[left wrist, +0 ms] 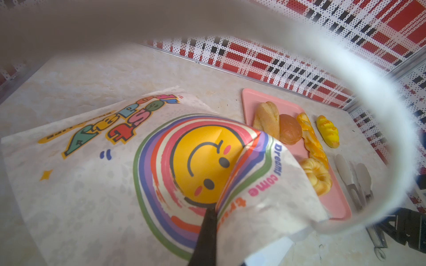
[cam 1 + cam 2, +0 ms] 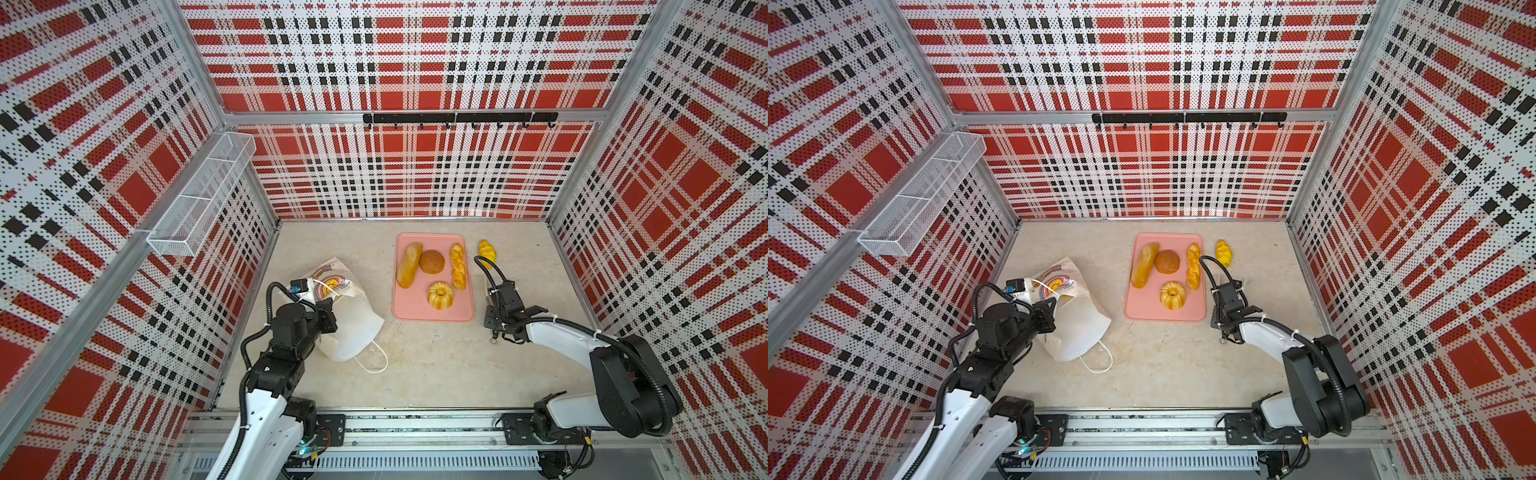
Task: Take the fake bread out of the paper bag
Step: 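Close the tongs with the right gripper beside the tray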
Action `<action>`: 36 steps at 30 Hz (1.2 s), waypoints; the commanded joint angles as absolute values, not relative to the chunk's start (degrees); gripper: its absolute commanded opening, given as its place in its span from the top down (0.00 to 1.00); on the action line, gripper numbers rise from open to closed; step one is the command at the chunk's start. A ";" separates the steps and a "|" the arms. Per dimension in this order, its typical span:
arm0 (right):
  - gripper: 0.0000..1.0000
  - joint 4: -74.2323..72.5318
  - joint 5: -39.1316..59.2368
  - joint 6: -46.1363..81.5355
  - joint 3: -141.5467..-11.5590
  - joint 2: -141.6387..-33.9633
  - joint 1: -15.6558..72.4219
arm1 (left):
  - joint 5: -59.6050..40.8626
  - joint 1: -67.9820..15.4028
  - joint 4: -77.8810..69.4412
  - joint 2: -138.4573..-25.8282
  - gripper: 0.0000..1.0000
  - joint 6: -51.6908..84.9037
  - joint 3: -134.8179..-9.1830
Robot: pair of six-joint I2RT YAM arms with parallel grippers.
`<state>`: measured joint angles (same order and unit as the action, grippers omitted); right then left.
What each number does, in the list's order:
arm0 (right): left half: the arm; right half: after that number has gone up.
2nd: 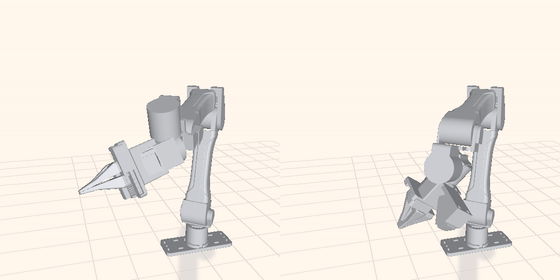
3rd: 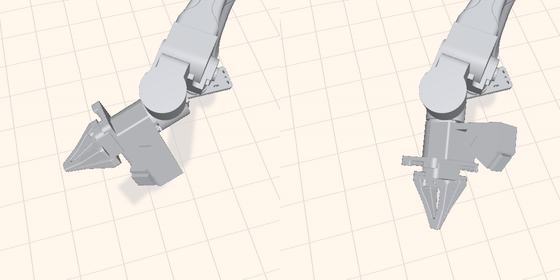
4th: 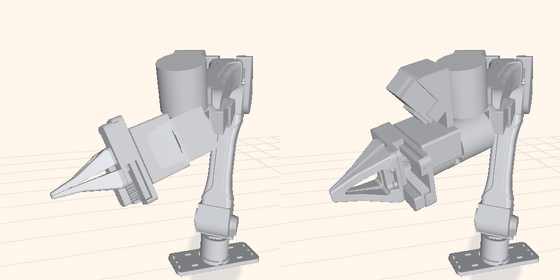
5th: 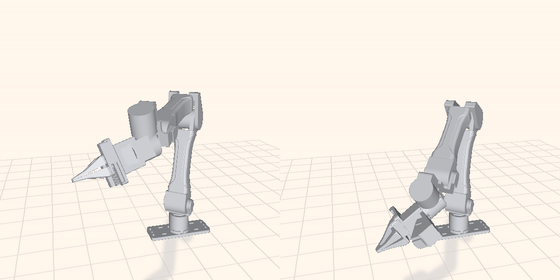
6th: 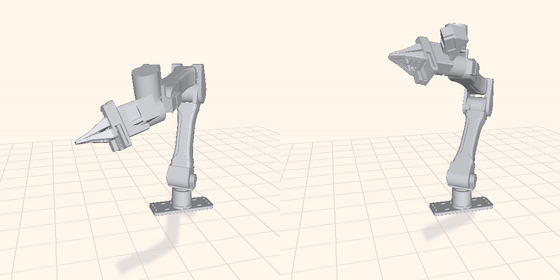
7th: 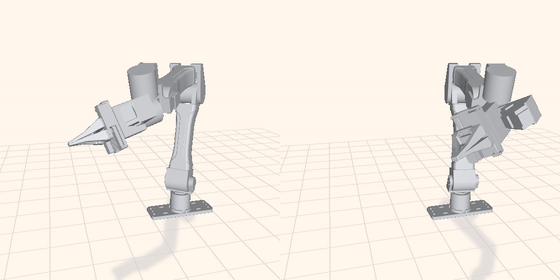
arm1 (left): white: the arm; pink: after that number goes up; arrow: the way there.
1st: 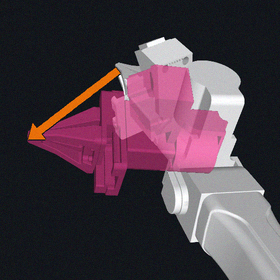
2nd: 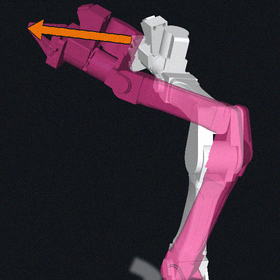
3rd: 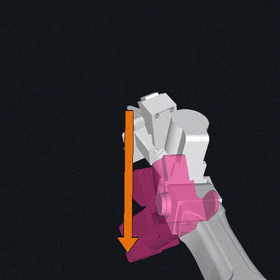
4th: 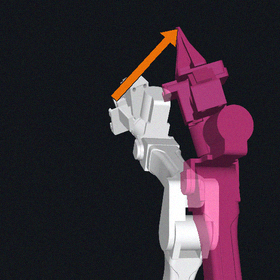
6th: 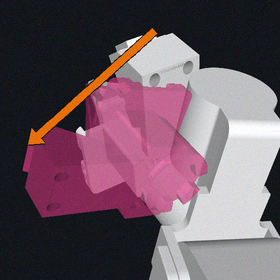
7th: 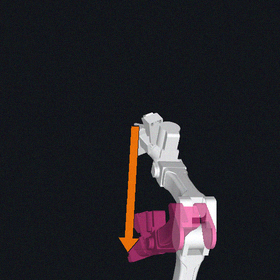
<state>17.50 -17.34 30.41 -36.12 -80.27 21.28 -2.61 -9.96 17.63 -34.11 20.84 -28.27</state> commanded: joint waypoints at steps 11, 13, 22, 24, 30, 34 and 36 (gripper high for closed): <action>0.48 16.75 -28.49 35.33 -38.52 -88.11 25.31 | -3.15 -9.51 17.36 -34.60 1.00 22.56 -27.77; 0.48 18.06 -28.26 35.22 -40.10 -89.58 25.31 | -3.21 -9.53 17.23 -34.99 1.00 22.70 -27.86; 0.71 17.20 -24.92 31.82 -42.20 -91.52 25.22 | -3.42 -9.40 17.40 -34.80 1.00 22.85 -27.90; 0.76 17.76 -23.74 31.97 -42.13 -90.20 25.22 | -3.46 -9.40 17.31 -34.68 1.00 22.85 -27.93; 0.84 25.56 -23.38 30.59 -44.42 -80.78 25.01 | -3.93 -9.47 17.10 -34.57 1.00 23.65 -27.86; 0.85 31.84 -18.89 28.35 -47.76 -74.35 21.78 | -4.42 -9.33 16.98 -34.34 1.00 23.98 -27.77; 0.88 34.01 -14.14 28.00 -48.87 -71.80 18.77 | -4.70 -9.35 17.11 -34.11 1.00 24.13 -27.63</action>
<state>30.09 -19.14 29.67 -46.26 -75.35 21.71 -3.73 -9.76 17.54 -34.74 22.59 -28.27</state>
